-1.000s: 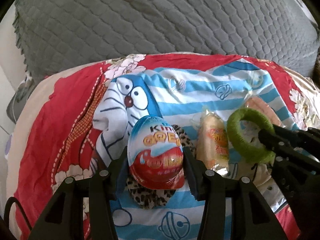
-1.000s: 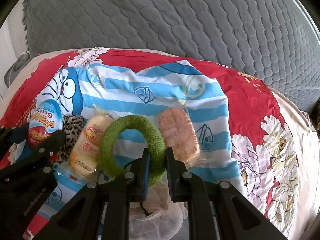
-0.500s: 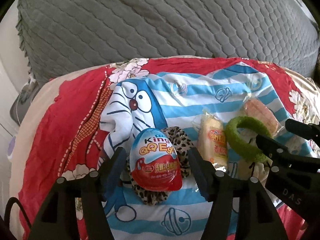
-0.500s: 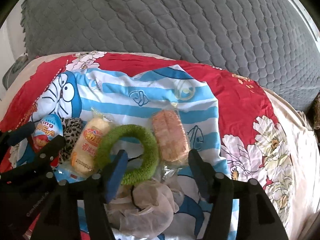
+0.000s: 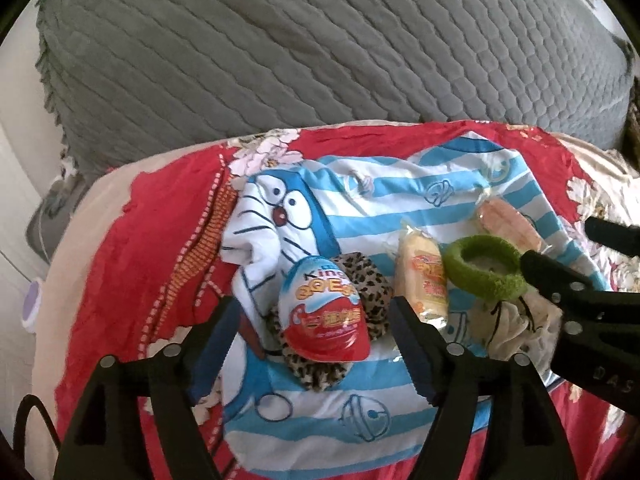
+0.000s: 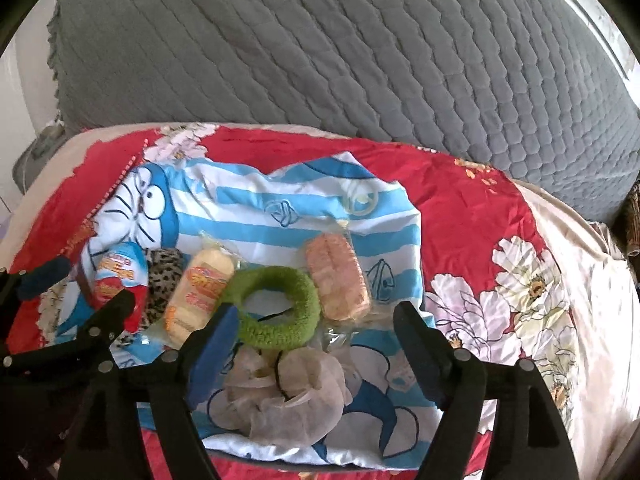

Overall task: Organize objects
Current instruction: 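Lower the egg and ring onto the shirt beside the snack packets, then open the left tool on the egg while the right tool releases the ring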

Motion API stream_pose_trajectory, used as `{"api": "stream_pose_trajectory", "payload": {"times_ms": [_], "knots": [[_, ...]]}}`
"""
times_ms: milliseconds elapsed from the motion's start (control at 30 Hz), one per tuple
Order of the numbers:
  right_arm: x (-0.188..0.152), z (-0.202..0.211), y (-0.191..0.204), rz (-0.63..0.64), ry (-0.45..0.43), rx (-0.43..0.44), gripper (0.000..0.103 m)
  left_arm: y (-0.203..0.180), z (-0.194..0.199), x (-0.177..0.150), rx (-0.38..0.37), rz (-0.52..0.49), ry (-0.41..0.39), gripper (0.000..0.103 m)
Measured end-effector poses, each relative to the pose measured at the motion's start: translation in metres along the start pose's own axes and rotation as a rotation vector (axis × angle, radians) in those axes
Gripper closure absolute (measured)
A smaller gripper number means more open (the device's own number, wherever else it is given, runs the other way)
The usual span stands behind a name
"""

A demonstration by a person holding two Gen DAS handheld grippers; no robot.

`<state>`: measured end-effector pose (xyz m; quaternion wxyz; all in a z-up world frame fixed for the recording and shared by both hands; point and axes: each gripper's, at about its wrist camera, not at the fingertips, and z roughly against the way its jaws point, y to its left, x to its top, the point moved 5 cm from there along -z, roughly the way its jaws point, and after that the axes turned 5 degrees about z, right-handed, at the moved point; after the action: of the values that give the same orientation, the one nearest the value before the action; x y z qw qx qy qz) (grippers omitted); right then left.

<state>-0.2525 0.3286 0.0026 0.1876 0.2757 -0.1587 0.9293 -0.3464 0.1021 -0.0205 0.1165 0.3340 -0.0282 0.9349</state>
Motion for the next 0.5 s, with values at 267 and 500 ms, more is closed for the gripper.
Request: {"api": "stream_pose_trajectory", "payload": {"times_ms": [267,500], "knots": [[0.007,0.027,-0.001,-0.031,-0.075,0.038,0.017,0.005,0.033,0.013,-0.016,0.015,-0.079,0.015],[0.008,0.043,-0.016,-0.126,-0.101,0.084,0.008,0.005,0.057,0.017,-0.042,0.006,-0.118,0.014]]}}
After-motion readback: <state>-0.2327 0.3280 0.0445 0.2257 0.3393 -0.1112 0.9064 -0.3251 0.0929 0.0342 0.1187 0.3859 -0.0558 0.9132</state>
